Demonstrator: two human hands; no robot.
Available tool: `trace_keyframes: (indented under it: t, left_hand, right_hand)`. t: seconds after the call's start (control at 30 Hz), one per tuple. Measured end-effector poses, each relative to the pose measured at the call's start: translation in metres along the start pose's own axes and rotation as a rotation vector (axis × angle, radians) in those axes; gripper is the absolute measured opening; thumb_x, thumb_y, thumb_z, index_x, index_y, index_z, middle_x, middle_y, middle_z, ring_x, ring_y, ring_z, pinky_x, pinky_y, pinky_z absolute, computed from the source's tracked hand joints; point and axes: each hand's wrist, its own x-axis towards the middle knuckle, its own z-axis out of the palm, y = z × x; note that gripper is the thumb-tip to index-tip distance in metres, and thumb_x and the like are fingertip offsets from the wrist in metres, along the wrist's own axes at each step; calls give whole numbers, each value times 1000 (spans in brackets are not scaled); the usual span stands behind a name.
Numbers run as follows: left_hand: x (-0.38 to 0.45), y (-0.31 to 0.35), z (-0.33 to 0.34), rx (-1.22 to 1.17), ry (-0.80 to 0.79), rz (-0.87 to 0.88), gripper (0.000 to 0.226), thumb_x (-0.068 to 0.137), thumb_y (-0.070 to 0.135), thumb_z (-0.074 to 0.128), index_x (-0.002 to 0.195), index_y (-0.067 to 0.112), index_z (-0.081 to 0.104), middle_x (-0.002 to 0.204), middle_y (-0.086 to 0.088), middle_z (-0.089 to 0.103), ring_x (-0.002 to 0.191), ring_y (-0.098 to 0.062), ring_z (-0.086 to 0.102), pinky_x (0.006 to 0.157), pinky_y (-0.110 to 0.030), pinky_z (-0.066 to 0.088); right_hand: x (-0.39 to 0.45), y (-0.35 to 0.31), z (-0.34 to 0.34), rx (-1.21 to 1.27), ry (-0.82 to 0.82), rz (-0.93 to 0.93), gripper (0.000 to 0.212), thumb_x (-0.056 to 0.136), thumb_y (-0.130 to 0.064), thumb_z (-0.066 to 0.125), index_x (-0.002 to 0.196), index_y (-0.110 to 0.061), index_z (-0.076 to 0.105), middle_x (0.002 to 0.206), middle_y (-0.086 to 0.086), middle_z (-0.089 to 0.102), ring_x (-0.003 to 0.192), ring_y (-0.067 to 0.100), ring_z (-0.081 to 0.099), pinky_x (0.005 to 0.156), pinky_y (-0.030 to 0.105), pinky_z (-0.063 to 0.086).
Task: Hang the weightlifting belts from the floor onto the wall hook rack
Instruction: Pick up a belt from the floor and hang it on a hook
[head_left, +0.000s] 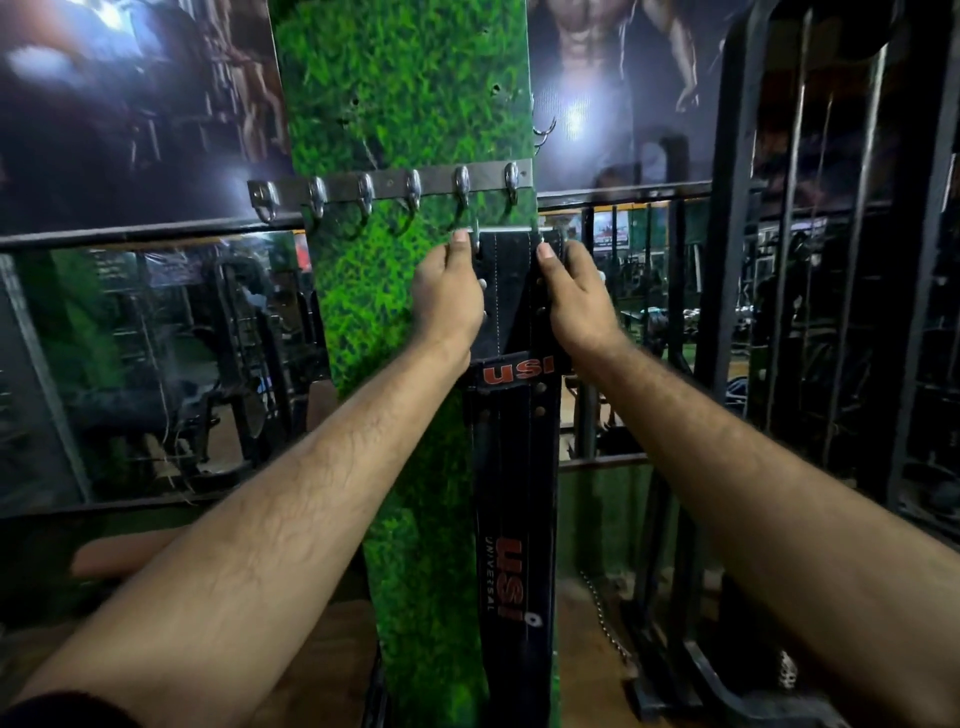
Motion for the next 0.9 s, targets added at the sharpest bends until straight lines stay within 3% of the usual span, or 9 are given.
trace_keyframes:
  t: [0.13, 0.23, 0.33, 0.4, 0.47, 0.53, 0.63, 0.77, 0.9]
  left_hand:
    - [23, 7, 21, -29, 42, -5, 37, 97, 46, 44, 84, 16, 61, 81, -13, 65, 70, -22, 57, 61, -37, 43]
    - [40, 9, 33, 53, 101, 60, 37, 100, 40, 45, 71, 18, 53, 70, -6, 54, 68, -22, 53, 59, -44, 48]
    - [59, 7, 40, 119, 103, 71, 41, 101, 45, 43, 72, 18, 53, 70, -3, 56, 71, -24, 58, 68, -54, 58]
    - [68, 7, 42, 139, 83, 61, 42, 103, 46, 43, 74, 18, 54, 69, -1, 56, 67, -23, 57, 61, -47, 57]
    - [76, 3, 43, 180, 53, 36, 42, 105, 42, 44, 71, 17, 51, 64, 2, 52, 58, -16, 52, 52, -29, 47]
    - [81, -4, 44, 230, 11, 34, 43, 105, 40, 46, 70, 16, 54, 65, 1, 57, 56, -14, 54, 56, -26, 45]
    - [83, -20, 43, 275, -18, 19, 45, 103, 42, 49, 77, 7, 63, 75, -10, 69, 62, -20, 61, 66, -37, 54]
    - [78, -35, 42, 209, -56, -9, 43, 100, 46, 52, 75, 12, 61, 72, -6, 64, 63, -21, 61, 61, -44, 58]
    - [58, -60, 35, 69, -106, -69, 29, 101, 39, 56, 90, 15, 69, 93, -2, 73, 84, -16, 68, 74, -36, 59]
  right_hand:
    - [29, 1, -4, 9, -16, -4, 26, 108, -27, 45, 118, -4, 54, 100, -2, 67, 77, -5, 65, 72, 17, 52]
    - [48, 1, -5, -12, -20, 28, 20, 108, -31, 45, 109, -13, 52, 94, -4, 65, 72, -2, 63, 65, 20, 51]
    - [65, 0, -2, -34, 1, 13, 19, 107, -34, 46, 98, -18, 50, 92, -1, 62, 81, 10, 59, 76, 30, 52]
    - [75, 2, -1, -26, -3, 38, 23, 105, -39, 47, 91, -20, 49, 93, 2, 65, 85, 16, 62, 81, 38, 56]
    - [84, 8, -1, -21, -5, 101, 26, 101, -44, 48, 97, -19, 53, 102, 8, 69, 96, 26, 69, 89, 50, 59]
    - [88, 16, -3, 9, -16, 160, 26, 102, -42, 48, 105, -17, 55, 112, 13, 70, 104, 32, 70, 90, 57, 59]
    - [86, 27, -7, 2, -20, 210, 25, 104, -39, 48, 112, -18, 58, 116, 13, 70, 103, 29, 71, 91, 53, 59]
    - [83, 41, -6, -16, 31, 207, 30, 102, -44, 50, 109, -18, 61, 110, 7, 71, 101, 24, 70, 90, 47, 60]
    - [63, 61, -4, 4, 155, 249, 57, 88, -65, 58, 92, -9, 70, 91, 7, 78, 87, 25, 75, 85, 50, 61]
